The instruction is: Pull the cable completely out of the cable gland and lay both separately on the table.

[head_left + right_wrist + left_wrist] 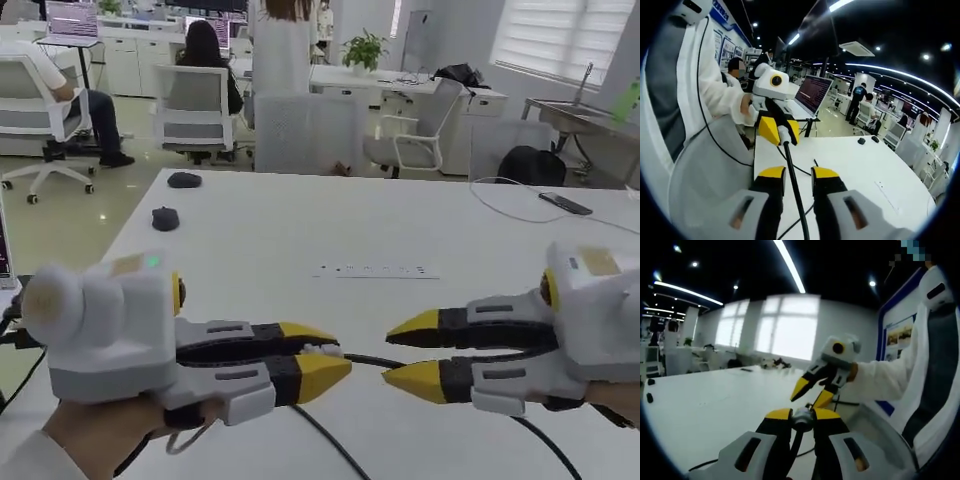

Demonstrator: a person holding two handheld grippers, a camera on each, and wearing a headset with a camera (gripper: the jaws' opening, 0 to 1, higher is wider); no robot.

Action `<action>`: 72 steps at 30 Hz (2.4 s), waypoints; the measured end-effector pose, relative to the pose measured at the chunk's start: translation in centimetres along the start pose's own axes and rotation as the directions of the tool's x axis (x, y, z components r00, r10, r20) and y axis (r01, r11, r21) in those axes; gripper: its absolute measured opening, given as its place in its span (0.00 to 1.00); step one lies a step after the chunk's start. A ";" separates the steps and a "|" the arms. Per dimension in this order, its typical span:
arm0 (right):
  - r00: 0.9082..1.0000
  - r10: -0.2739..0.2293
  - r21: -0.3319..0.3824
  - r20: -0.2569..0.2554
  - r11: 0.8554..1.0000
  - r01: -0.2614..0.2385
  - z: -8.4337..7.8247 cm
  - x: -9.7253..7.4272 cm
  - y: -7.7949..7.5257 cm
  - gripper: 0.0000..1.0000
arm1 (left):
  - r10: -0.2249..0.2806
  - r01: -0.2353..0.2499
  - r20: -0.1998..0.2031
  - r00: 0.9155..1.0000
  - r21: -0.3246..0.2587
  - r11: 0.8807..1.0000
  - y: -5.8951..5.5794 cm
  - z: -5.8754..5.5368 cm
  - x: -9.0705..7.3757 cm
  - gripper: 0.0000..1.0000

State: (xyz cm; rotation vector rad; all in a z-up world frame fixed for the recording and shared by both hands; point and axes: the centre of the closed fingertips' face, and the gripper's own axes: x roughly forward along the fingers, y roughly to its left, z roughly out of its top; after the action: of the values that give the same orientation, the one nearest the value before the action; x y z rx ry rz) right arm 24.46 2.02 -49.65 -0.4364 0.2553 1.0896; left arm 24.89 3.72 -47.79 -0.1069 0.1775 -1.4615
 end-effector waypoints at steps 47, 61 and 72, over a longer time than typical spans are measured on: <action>0.999 -0.027 0.042 -0.039 0.999 0.029 -3.5 0.6 -1.1 0.02 | 0.057 -0.058 0.036 0.998 0.000 0.998 0.9 0.8 -1.7 0.16; 0.994 -0.041 0.074 -0.103 0.996 0.049 -6.9 0.4 -1.1 0.02 | 0.067 -0.067 0.025 0.997 0.012 0.998 0.6 0.6 -2.1 0.16; 0.994 -0.054 0.098 -0.098 0.993 0.064 -6.3 -0.1 -1.5 0.08 | 0.077 -0.078 0.025 0.997 0.027 0.997 0.5 0.6 -2.1 0.16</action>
State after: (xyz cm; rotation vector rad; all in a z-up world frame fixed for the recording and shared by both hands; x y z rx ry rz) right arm 25.79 -1.57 -54.91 -0.4030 0.3780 0.9948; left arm 25.30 5.83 -47.13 -0.0937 0.1404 -1.3844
